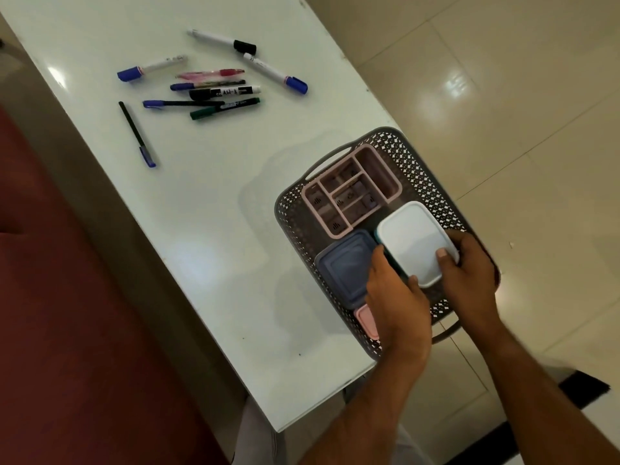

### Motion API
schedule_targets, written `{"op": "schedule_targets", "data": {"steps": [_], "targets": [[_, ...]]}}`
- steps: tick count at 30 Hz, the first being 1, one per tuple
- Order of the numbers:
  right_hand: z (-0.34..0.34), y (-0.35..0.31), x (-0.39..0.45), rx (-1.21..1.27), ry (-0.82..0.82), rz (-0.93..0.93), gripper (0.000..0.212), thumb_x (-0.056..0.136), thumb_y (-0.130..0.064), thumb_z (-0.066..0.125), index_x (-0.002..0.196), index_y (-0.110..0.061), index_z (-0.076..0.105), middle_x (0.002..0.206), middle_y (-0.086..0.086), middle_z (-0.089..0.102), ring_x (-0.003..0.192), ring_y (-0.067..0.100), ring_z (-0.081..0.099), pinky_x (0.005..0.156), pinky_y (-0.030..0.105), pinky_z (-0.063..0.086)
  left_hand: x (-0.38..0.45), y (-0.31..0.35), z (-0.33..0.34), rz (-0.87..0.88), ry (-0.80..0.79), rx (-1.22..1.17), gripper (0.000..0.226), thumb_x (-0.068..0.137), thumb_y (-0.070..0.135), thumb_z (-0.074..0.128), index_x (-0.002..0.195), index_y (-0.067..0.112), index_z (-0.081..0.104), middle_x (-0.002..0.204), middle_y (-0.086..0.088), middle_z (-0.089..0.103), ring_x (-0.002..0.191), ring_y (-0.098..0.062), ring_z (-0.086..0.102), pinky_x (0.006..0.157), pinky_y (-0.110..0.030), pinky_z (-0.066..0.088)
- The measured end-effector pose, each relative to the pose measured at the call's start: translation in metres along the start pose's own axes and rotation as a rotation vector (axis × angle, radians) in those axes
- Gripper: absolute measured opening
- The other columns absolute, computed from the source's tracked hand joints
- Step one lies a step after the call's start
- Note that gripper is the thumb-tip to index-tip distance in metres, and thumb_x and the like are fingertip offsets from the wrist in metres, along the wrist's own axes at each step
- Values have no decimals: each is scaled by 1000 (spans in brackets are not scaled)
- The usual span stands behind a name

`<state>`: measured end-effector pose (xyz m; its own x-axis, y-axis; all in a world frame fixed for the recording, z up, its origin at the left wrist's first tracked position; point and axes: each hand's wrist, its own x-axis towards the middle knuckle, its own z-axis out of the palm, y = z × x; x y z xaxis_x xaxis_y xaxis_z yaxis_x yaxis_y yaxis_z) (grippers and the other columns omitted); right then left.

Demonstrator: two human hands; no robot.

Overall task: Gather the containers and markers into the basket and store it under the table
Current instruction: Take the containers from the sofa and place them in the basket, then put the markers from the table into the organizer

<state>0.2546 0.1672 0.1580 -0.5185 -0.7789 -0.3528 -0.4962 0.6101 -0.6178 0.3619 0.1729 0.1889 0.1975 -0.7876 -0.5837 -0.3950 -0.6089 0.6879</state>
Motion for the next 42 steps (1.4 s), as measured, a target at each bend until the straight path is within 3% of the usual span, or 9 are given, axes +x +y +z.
{"op": "schedule_targets", "data": {"steps": [9,18,21,25,30,34,35,38,42], "targets": [[2,5,6,32,-34,-3,30,98,1,63,128,-6,63,113,0,63,103,21,60,87,33,45,12,-7,10,-24,51,64,73,82,8,82,138,28,39,141,4,50,129,-17,57,96,-33,59],[1,7,11,-20,-74,-32,31,99,-2,64,130,-5,61,115,2,63,102,20,59,75,25,44,17,-6,9,-22,61,82,82,79,9,84,142,31,37,142,5,48,132,-14,52,94,-32,61],[0,9,12,-29,-88,-31,32,99,-4,64,130,-6,61,120,8,67,102,20,60,81,30,47,16,-5,8,-9,54,80,81,80,10,84,143,31,37,142,5,49,132,-13,53,95,-29,60],[-1,10,11,-76,-90,-39,31,98,-4,65,129,-6,60,120,14,68,100,23,60,78,29,46,13,-6,7,-26,17,87,73,86,13,80,143,29,38,142,6,51,132,-14,56,99,-30,59],[-2,-8,4,-153,-63,-31,35,98,-1,65,132,-1,61,123,21,69,107,35,65,89,37,46,17,-8,-8,-38,-38,106,61,90,16,76,141,26,44,136,7,56,127,-12,59,102,-30,56],[-9,-36,-8,-280,171,-81,41,96,-12,71,135,-4,60,129,21,70,113,40,68,100,49,53,24,-8,-39,13,-158,102,29,93,22,73,120,25,61,116,9,67,104,-5,65,90,-21,56],[-12,-46,-13,-245,252,-101,38,97,-14,70,134,-8,61,126,17,71,109,33,70,97,46,57,26,-8,-49,34,-184,100,20,94,22,71,114,24,64,110,9,70,97,-4,66,85,-20,56],[3,-93,-32,-13,377,-150,28,98,-16,66,126,-18,63,115,-4,69,91,-6,66,78,6,55,41,-9,-92,94,-257,33,8,98,23,66,105,23,69,102,7,75,87,-3,68,76,-14,56],[61,-161,-53,78,324,-228,21,98,-10,67,119,-14,69,111,-2,72,95,6,71,79,17,59,78,-12,-158,193,-309,-46,7,97,30,68,103,28,70,94,15,73,82,3,68,73,-10,56]]}}
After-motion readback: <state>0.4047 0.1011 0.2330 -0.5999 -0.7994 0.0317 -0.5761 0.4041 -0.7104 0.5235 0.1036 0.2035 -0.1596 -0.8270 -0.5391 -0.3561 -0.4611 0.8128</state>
